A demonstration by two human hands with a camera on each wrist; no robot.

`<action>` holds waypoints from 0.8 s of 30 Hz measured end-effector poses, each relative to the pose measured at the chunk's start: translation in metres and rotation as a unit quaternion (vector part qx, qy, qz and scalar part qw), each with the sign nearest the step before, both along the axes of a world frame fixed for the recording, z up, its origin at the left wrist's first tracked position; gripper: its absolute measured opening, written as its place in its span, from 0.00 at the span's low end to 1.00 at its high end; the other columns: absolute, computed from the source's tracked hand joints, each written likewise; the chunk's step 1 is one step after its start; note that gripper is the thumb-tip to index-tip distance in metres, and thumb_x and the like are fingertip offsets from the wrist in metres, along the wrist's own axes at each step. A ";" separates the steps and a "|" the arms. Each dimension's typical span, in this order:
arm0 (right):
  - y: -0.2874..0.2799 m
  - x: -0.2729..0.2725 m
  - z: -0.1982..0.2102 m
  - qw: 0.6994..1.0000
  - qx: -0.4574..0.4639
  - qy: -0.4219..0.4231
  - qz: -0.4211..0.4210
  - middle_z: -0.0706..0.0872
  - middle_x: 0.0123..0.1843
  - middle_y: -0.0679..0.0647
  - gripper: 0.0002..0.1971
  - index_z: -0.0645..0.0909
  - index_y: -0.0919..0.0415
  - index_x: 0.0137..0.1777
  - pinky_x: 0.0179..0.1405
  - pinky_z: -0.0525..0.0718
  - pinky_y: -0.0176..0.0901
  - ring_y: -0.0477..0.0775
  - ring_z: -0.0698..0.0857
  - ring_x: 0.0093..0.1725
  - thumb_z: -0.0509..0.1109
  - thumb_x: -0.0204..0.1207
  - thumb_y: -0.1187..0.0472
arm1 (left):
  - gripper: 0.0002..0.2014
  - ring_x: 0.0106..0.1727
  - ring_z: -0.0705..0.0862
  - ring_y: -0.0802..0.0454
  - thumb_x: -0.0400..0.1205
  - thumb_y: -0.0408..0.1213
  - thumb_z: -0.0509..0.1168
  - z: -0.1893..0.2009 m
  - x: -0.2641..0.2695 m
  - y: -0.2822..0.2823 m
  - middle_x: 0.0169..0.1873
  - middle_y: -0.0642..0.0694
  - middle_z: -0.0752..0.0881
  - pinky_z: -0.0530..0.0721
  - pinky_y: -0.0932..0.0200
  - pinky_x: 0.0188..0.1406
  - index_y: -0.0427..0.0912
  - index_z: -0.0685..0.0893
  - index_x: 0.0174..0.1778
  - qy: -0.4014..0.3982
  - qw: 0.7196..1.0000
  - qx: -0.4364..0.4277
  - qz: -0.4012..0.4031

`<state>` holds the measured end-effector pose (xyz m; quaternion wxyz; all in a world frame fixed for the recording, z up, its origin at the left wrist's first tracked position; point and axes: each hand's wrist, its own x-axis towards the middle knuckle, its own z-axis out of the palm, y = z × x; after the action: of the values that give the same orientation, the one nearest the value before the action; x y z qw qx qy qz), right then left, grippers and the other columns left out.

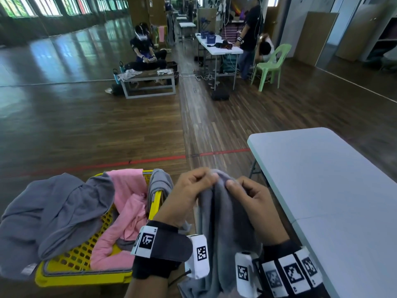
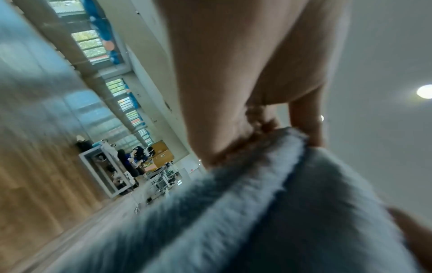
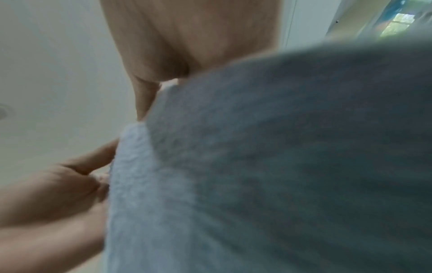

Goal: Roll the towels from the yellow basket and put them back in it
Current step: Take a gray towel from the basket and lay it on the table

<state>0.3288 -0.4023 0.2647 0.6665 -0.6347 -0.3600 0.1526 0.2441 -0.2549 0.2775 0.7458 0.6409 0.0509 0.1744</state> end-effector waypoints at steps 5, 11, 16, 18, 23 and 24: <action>-0.003 0.003 -0.003 1.000 0.009 0.000 -0.007 0.78 0.34 0.68 0.18 0.79 0.73 0.39 0.39 0.75 0.44 0.52 0.77 0.36 0.70 0.80 0.57 | 0.10 0.51 0.81 0.53 0.83 0.41 0.64 -0.002 -0.003 0.007 0.46 0.46 0.84 0.78 0.53 0.55 0.38 0.82 0.52 0.081 0.988 0.085 -0.098; -0.004 0.004 -0.007 1.000 0.009 0.015 0.009 0.88 0.42 0.60 0.05 0.85 0.64 0.45 0.49 0.84 0.52 0.61 0.87 0.46 0.69 0.80 0.64 | 0.11 0.52 0.83 0.50 0.83 0.36 0.64 -0.004 0.001 -0.002 0.47 0.42 0.87 0.78 0.53 0.57 0.33 0.87 0.53 0.028 0.997 0.070 -0.033; -0.009 0.008 -0.002 0.996 0.066 0.061 -0.006 0.89 0.47 0.63 0.04 0.86 0.65 0.49 0.48 0.85 0.46 0.58 0.88 0.50 0.70 0.78 0.68 | 0.05 0.46 0.80 0.57 0.83 0.36 0.64 0.005 -0.002 0.004 0.41 0.49 0.84 0.77 0.64 0.49 0.40 0.84 0.48 0.023 0.995 0.087 -0.033; -0.007 0.010 0.007 0.997 0.071 0.006 -0.020 0.89 0.47 0.60 0.05 0.87 0.65 0.49 0.52 0.86 0.45 0.58 0.88 0.51 0.70 0.77 0.69 | 0.05 0.46 0.81 0.58 0.83 0.39 0.65 0.005 -0.001 -0.002 0.41 0.50 0.85 0.77 0.63 0.49 0.43 0.85 0.48 0.057 0.984 0.141 -0.088; 0.007 0.000 0.002 0.998 0.037 0.047 -0.004 0.91 0.51 0.56 0.09 0.87 0.63 0.55 0.60 0.86 0.54 0.57 0.88 0.54 0.68 0.79 0.67 | 0.10 0.38 0.74 0.54 0.82 0.41 0.63 0.002 0.007 -0.007 0.32 0.51 0.78 0.72 0.54 0.40 0.50 0.83 0.36 0.000 0.994 0.095 0.060; 0.009 -0.002 0.001 0.998 0.029 0.061 0.000 0.91 0.50 0.57 0.08 0.87 0.63 0.55 0.59 0.86 0.57 0.58 0.89 0.53 0.68 0.79 0.66 | 0.11 0.36 0.73 0.56 0.83 0.40 0.63 0.003 0.007 -0.007 0.31 0.53 0.77 0.72 0.57 0.39 0.51 0.81 0.34 -0.014 0.992 0.097 0.081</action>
<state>0.3271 -0.3936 0.2654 0.7051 -0.6050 -0.3228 0.1805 0.2513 -0.2615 0.2808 0.6640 0.7015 0.0752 0.2476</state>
